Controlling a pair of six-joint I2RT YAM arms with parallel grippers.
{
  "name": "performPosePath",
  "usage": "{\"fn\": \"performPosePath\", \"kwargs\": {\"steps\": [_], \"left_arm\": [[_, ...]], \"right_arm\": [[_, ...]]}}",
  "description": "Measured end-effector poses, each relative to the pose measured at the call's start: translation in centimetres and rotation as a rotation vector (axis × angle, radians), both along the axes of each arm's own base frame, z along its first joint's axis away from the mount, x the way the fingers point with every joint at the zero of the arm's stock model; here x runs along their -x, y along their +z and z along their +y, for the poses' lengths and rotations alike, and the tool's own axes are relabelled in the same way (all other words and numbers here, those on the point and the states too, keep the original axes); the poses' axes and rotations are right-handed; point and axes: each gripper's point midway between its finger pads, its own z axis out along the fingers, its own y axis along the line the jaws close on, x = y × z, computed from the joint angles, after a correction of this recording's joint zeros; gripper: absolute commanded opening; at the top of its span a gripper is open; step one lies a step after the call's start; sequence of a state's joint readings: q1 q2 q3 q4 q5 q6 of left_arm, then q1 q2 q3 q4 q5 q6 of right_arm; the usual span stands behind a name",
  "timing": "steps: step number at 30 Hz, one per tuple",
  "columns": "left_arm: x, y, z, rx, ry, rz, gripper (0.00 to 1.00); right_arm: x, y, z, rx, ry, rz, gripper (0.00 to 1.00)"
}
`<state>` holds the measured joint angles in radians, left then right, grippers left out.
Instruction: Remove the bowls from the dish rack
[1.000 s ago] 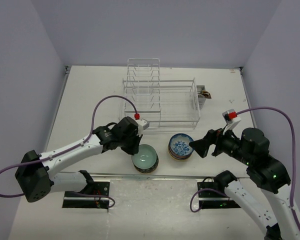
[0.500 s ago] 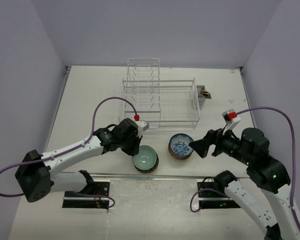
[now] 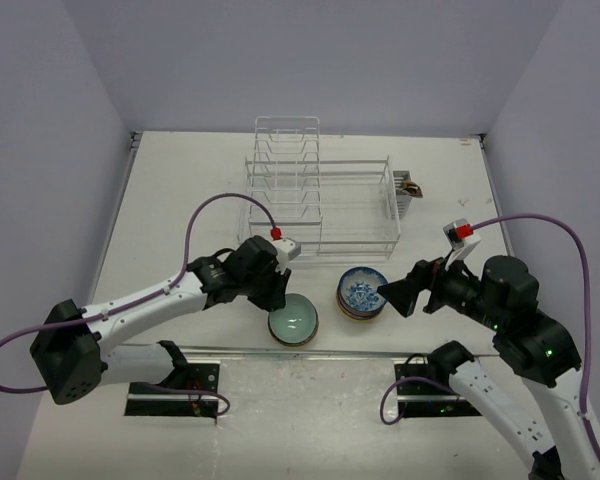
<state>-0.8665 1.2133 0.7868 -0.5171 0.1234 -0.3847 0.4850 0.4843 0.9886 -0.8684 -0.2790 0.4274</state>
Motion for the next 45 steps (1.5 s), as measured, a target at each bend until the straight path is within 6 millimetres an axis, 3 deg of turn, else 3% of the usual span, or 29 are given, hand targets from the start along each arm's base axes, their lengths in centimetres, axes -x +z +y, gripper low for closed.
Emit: {"fn": "performPosePath", "kwargs": {"steps": [15, 26, 38, 45], "left_arm": [[-0.4, 1.9, 0.5, 0.028, 0.025, -0.073, 0.15], [0.2, 0.4, 1.2, 0.002, 0.037, -0.04, 0.15], [0.3, -0.2, 1.3, 0.001, 0.037, -0.039, 0.05], [0.3, -0.7, 1.2, 0.002, 0.036, -0.039, 0.07]], "right_arm": [[0.0, 0.0, 0.0, -0.001, 0.001, 0.0, 0.99], [0.0, 0.0, 0.0, -0.001, 0.001, 0.001, 0.99], [0.0, 0.0, 0.1, 0.0, 0.002, 0.002, 0.99], [-0.3, -0.3, 0.2, 0.009, 0.002, 0.018, 0.99]]}}
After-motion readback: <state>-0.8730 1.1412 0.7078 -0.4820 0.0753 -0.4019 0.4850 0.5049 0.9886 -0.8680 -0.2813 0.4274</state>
